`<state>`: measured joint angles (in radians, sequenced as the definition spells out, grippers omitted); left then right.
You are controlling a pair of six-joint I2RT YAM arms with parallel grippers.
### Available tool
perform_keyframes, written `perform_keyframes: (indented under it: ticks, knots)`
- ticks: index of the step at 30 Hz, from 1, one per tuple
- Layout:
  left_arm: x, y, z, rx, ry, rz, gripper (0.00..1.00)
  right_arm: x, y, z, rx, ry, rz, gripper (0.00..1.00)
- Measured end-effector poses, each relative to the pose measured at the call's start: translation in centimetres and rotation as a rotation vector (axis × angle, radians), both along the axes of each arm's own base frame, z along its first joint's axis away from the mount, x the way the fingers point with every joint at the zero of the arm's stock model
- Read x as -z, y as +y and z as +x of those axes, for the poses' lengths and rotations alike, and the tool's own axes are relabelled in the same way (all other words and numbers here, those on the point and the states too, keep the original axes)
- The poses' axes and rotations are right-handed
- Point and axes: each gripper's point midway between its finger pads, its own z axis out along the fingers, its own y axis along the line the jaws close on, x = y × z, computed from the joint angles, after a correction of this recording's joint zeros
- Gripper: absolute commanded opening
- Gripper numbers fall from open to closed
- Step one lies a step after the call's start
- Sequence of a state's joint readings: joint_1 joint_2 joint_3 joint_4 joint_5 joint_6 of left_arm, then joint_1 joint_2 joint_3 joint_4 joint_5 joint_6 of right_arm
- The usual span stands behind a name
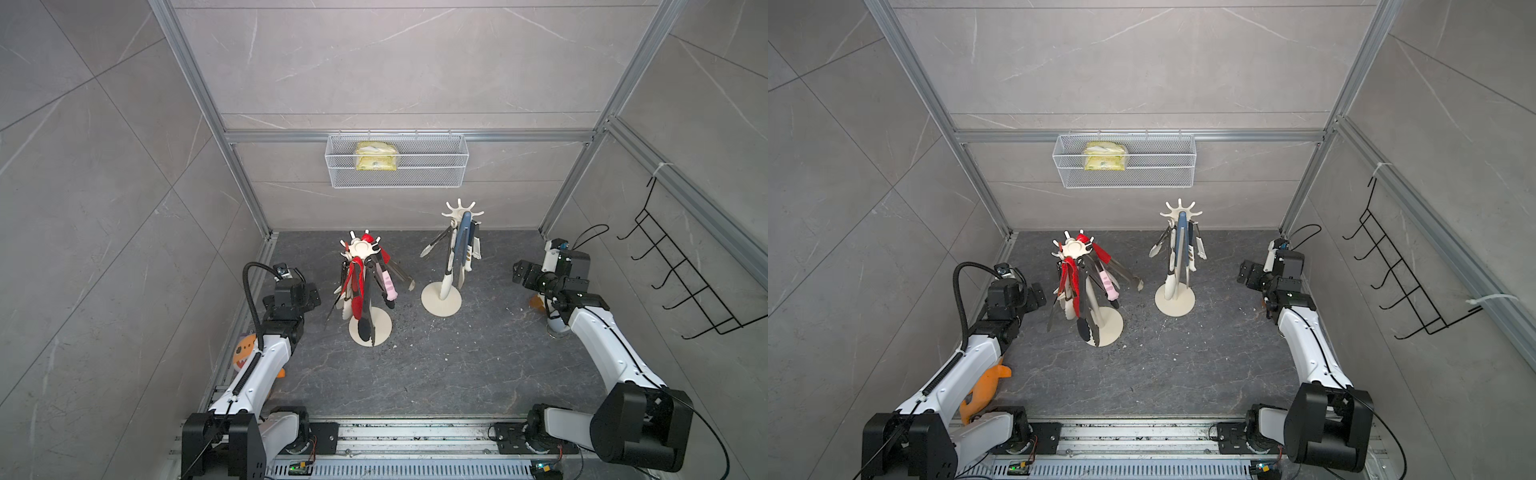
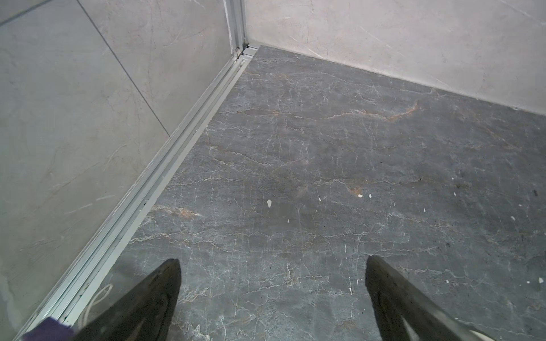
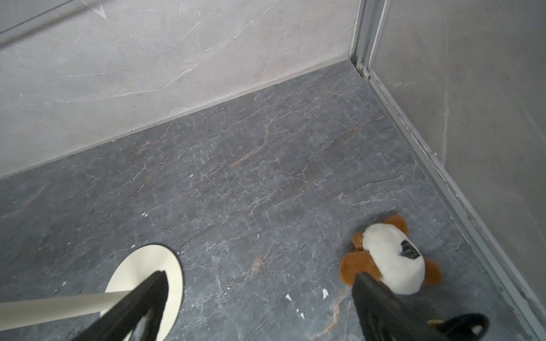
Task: Hang food tongs on kitchen utensil racks
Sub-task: Reset both arms
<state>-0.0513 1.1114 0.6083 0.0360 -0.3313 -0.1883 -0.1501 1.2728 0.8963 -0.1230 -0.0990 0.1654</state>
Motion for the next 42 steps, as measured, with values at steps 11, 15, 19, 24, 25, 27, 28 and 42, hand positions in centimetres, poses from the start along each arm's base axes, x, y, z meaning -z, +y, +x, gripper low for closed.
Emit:
perform_keyframes:
  ticks: [11,15,19,24,25,27,28,42]
  knots:
    - [3.7,-0.4,-0.5,0.080,-0.072,0.082,1.00,4.5,0.9,-0.5,-0.094,-0.134,-0.096,1.00]
    - [5.5,-0.6,-0.1,0.099,-0.072,0.095,1.00,4.4,1.4,-0.6,-0.119,-0.200,-0.096,1.00]
    - [7.1,-1.1,0.2,0.136,-0.065,0.100,0.99,5.4,1.8,-1.2,-0.135,-0.222,-0.093,1.00]
    - [8.3,-1.7,0.9,0.179,-0.083,0.110,1.00,5.1,2.4,-1.1,-0.164,-0.261,-0.096,1.00]
    - [8.5,-1.7,1.1,0.182,-0.083,0.112,0.99,4.9,2.6,-1.1,-0.171,-0.268,-0.096,1.00]
    - [8.9,-1.6,1.2,0.179,-0.081,0.111,1.00,4.7,3.3,-1.2,-0.189,-0.283,-0.096,1.00]
    - [8.9,-1.4,1.3,0.173,-0.086,0.112,1.00,4.6,3.8,-1.4,-0.202,-0.287,-0.098,1.00]
    - [9.0,-1.0,1.7,0.165,-0.095,0.105,1.00,12.0,7.5,-2.5,-0.242,-0.203,-0.161,1.00]
